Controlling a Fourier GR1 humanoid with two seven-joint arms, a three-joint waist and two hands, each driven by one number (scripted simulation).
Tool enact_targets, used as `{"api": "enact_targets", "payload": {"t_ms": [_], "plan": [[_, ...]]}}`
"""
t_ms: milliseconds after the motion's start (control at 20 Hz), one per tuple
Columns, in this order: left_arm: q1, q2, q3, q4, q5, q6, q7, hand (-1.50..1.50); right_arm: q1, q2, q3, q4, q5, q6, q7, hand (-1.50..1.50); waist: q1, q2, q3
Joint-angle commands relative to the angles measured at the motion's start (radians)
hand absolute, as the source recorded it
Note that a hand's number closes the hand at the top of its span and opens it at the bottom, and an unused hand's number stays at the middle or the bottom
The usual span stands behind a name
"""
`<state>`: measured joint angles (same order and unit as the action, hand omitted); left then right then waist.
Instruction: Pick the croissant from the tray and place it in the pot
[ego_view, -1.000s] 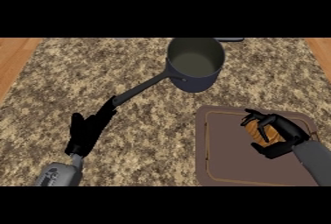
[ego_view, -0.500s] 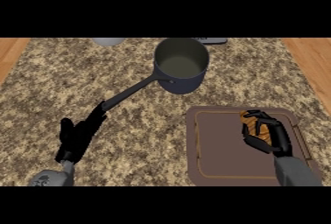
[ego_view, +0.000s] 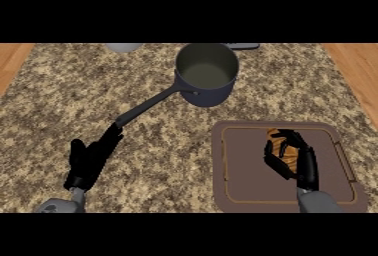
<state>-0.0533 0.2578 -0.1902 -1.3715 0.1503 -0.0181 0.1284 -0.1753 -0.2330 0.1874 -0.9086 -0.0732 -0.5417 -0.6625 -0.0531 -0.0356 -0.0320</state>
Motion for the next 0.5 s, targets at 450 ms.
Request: {"api": "enact_targets", "payload": {"t_ms": [450], "plan": [[-0.001, 0.011, -0.005, -0.015, -0.015, -0.019, 0.000, 0.00, -0.019, -0.042, 0.304, -0.439, 0.465, -0.322, 0.731, 1.50, 0.030, 0.019, 0.021]]}}
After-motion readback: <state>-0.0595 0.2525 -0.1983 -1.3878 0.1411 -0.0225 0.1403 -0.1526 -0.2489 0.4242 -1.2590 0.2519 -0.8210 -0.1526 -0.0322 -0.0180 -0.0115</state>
